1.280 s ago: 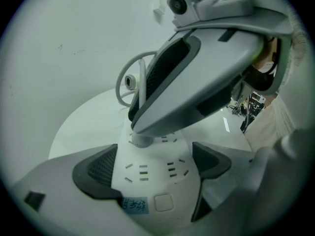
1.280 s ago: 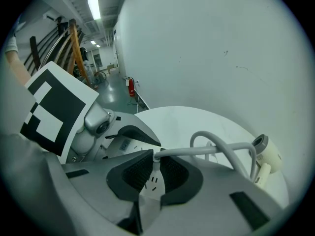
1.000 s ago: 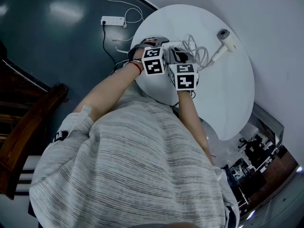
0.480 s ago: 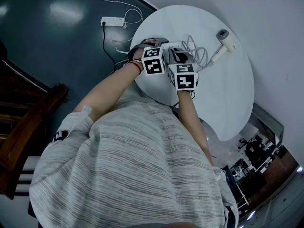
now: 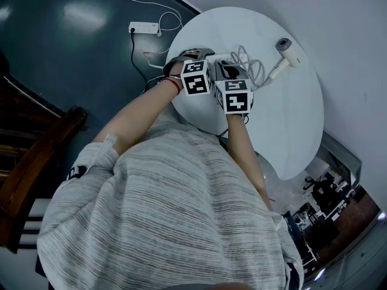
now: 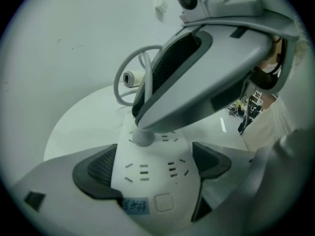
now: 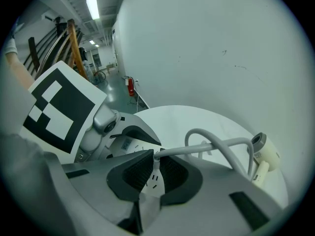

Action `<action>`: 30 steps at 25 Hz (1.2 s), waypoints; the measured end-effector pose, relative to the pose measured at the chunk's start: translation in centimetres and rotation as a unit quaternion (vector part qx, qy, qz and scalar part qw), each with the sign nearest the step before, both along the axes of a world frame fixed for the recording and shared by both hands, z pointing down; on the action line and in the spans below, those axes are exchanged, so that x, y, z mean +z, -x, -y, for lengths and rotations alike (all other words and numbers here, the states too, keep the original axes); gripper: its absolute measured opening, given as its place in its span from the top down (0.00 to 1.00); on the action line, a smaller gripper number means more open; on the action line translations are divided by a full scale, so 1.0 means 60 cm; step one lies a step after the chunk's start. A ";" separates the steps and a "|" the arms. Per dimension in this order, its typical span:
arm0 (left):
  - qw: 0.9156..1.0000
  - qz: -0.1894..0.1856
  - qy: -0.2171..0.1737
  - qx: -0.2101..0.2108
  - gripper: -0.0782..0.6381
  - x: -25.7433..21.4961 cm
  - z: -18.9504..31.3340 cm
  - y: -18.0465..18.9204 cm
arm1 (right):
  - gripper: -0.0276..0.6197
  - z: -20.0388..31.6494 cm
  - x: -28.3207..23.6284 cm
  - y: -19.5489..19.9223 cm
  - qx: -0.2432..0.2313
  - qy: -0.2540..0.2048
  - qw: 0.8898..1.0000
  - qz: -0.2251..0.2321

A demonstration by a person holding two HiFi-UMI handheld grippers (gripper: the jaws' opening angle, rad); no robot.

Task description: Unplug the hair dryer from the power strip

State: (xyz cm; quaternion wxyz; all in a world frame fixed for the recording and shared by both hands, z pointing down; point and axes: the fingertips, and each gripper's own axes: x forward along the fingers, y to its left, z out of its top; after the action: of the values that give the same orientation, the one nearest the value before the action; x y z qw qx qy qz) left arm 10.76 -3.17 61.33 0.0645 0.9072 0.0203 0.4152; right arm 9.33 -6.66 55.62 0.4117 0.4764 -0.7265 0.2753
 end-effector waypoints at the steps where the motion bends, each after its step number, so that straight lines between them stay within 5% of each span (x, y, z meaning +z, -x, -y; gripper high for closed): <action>1: 1.000 0.000 0.001 0.000 0.24 0.000 0.000 0.001 | 0.87 -0.002 -0.001 0.001 -0.002 0.000 1.000 -0.002; 23: 1.000 0.009 0.007 -0.007 0.24 -0.004 0.000 0.000 | 0.87 -0.008 -0.007 0.002 -0.016 0.029 0.999 -0.013; 30: 1.000 0.010 0.005 -0.008 0.24 -0.003 -0.001 0.001 | 0.87 0.060 -0.153 -0.012 0.002 -0.087 0.996 0.019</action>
State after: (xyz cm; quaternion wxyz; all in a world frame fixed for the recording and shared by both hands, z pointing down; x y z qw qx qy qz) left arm 10.72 -3.10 61.12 0.0723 0.9029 0.0139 0.4236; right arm 10.03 -10.26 46.42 0.3539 0.5063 -0.7547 0.2209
